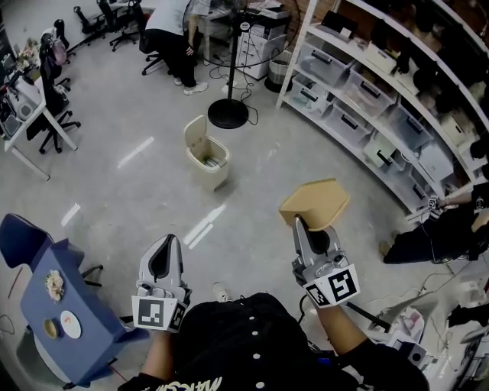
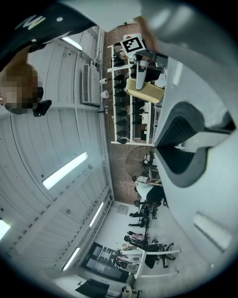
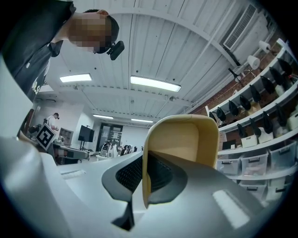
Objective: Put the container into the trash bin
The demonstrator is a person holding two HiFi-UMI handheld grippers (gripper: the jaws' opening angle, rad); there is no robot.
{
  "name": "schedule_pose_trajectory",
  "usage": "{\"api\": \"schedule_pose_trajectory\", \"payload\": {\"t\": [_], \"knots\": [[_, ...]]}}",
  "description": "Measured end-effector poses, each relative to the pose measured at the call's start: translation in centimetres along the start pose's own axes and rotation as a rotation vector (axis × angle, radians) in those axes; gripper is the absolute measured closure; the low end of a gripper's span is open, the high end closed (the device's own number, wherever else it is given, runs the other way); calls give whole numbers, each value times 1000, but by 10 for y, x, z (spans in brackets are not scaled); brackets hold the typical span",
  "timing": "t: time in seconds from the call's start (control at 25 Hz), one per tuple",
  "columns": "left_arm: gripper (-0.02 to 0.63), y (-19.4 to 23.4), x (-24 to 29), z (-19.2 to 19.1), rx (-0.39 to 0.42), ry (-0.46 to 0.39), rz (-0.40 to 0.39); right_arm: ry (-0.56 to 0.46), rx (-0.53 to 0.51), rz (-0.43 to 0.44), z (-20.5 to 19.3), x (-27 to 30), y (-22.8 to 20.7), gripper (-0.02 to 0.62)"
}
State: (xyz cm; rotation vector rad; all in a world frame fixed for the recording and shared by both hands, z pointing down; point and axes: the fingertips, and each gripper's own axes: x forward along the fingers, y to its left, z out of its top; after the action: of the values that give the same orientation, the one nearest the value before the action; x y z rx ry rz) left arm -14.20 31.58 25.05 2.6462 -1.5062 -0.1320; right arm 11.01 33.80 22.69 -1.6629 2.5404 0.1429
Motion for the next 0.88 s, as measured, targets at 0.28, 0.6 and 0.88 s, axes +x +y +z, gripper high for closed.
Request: {"api": "schedule_pose_trajectory", "payload": {"t": [0.28, 0.6, 0.88], "knots": [[605, 23, 8, -9, -14, 5, -10, 27, -4, -20, -11, 15, 4, 571], [606, 32, 31, -14, -8, 22, -12, 39, 12, -24, -21, 37, -8, 571], [606, 48, 60, -16, 2, 41, 12, 35, 27, -6, -29, 73, -27, 571]]}}
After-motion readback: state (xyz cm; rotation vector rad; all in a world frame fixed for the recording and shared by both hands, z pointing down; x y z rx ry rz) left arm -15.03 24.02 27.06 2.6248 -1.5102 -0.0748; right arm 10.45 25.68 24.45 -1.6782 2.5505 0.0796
